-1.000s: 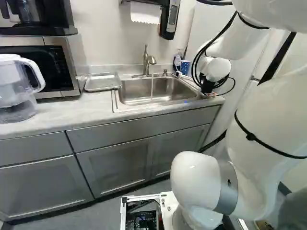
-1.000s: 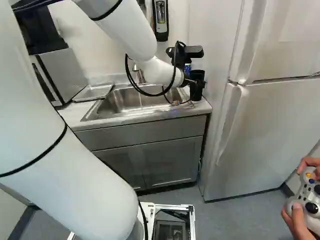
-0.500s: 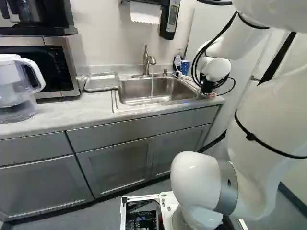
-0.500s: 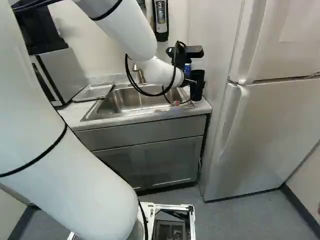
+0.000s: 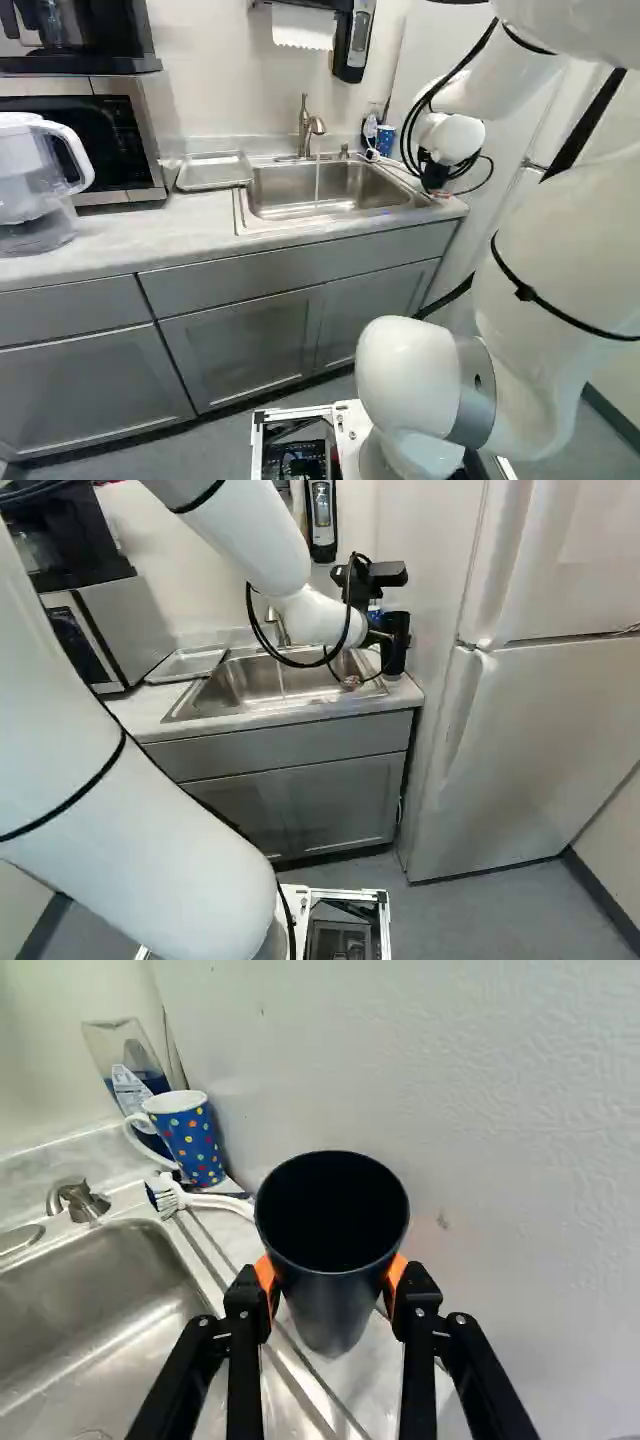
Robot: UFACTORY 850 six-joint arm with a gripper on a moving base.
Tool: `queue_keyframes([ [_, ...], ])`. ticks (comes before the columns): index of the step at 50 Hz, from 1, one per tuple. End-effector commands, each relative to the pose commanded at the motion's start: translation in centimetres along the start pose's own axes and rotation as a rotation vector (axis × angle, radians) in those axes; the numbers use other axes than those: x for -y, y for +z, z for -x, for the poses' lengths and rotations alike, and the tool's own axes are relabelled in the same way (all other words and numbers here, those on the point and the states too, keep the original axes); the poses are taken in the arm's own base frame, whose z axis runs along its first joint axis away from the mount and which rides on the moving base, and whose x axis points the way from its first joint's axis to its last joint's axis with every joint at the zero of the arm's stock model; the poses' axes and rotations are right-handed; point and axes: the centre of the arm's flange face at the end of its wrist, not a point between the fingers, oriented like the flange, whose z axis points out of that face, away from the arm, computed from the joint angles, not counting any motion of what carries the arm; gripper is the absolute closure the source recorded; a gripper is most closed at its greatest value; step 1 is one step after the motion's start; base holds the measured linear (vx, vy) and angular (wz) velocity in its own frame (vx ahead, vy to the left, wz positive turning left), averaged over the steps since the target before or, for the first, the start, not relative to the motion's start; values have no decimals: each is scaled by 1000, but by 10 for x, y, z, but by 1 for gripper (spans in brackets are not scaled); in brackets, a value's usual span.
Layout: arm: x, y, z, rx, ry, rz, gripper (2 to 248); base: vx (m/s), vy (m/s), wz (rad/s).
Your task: Rinse the cup and place it in the tray
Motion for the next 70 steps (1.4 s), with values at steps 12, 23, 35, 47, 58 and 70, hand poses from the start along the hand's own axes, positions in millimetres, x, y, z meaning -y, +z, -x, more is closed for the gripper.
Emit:
queue_keyframes([
  [12,-1,-7,-11,-27,5,-1,128,0,0,0],
  [23,-1,-12,-22,-52,9,-2,128,0,0,0],
  [35,3,-19,-34,-79,10,-14,128,0,0,0],
  [47,20,-21,-36,-84,-1,-50,128,0,0,0],
  [58,35,-29,-33,-86,-12,-84,128,0,0,0],
  [70,50,-37,-29,-86,-25,-123,128,0,0,0],
])
